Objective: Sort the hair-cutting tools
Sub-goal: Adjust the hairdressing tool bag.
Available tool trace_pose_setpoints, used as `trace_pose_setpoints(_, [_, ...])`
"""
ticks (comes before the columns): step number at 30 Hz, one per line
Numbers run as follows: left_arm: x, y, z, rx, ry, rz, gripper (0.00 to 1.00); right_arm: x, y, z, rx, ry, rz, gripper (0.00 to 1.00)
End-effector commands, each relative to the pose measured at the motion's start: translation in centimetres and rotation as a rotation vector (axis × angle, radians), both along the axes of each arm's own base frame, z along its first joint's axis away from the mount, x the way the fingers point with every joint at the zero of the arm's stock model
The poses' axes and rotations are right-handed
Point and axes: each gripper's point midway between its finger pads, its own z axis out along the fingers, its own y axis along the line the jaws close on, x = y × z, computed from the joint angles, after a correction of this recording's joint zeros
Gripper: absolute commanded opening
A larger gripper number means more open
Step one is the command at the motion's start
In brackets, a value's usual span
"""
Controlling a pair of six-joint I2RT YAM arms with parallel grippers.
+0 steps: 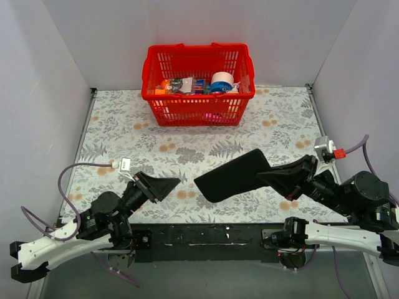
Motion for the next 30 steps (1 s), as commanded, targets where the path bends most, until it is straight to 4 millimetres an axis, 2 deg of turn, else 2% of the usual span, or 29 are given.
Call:
trace_pose_setpoints(1, [0.5,-1.1,-0.9,-0.064,-0.029,0.001,0.54,1.1,-1.3,6.9,0.222,-0.051,-0.076,0.01])
trace_pose_setpoints(2, [0.4,-1.1,0.2,-0.132,-0.080,-0.002,0.54,1.1,-1.3,7.6,0.238,-0.052,-0.078,0.01])
trace_pose_setpoints(4, [0.1,-1.2,0.6,-0.155,-0.152,-0.012,0.54,1.1,-0.8,8.2,0.245,-0.050,-0.069,0.01])
trace_pose_setpoints(5, [-0.4,-0.9,2.1,-0.221,-0.203,-0.025,0.54,1.0,-0.7,8.5,0.250,-0.050,-0.066,0.01])
trace_pose_setpoints(6, [-0.3,-1.0,1.4,-0.209,-0.223,-0.025,0.54,1.0,-0.6,9.0,0.260,-0.050,-0.063,0.01])
trace_pose_setpoints(8, [-0.6,-0.8,2.3,-0.254,-0.264,-0.027,0.54,0.9,-0.4,9.5,0.270,-0.046,-0.056,0.01])
trace_pose_setpoints(10, [-0.8,-0.9,2.0,-0.262,-0.292,-0.035,0.54,0.9,0.0,9.8,0.270,-0.043,-0.050,0.01])
trace_pose_setpoints(12, [-1.4,-0.4,3.0,-0.316,-0.329,-0.046,0.53,1.0,0.5,9.7,0.263,-0.035,-0.047,0.01])
trace_pose_setpoints(13, [-1.5,-0.4,2.5,-0.321,-0.336,-0.050,0.53,0.9,0.6,9.9,0.267,-0.034,-0.044,0.01])
trace_pose_setpoints(14, [-1.8,0.0,3.2,-0.356,-0.356,-0.052,0.53,1.0,0.7,9.9,0.266,-0.033,-0.043,0.01])
trace_pose_setpoints(17, [-2.3,0.1,3.5,-0.384,-0.380,-0.068,0.52,1.0,1.2,10.2,0.271,-0.033,-0.038,0.01])
trace_pose_setpoints(30, [-4.7,-0.8,4.6,-0.440,-0.478,-0.194,0.50,1.0,4.0,11.3,0.265,-0.050,-0.003,0.01])
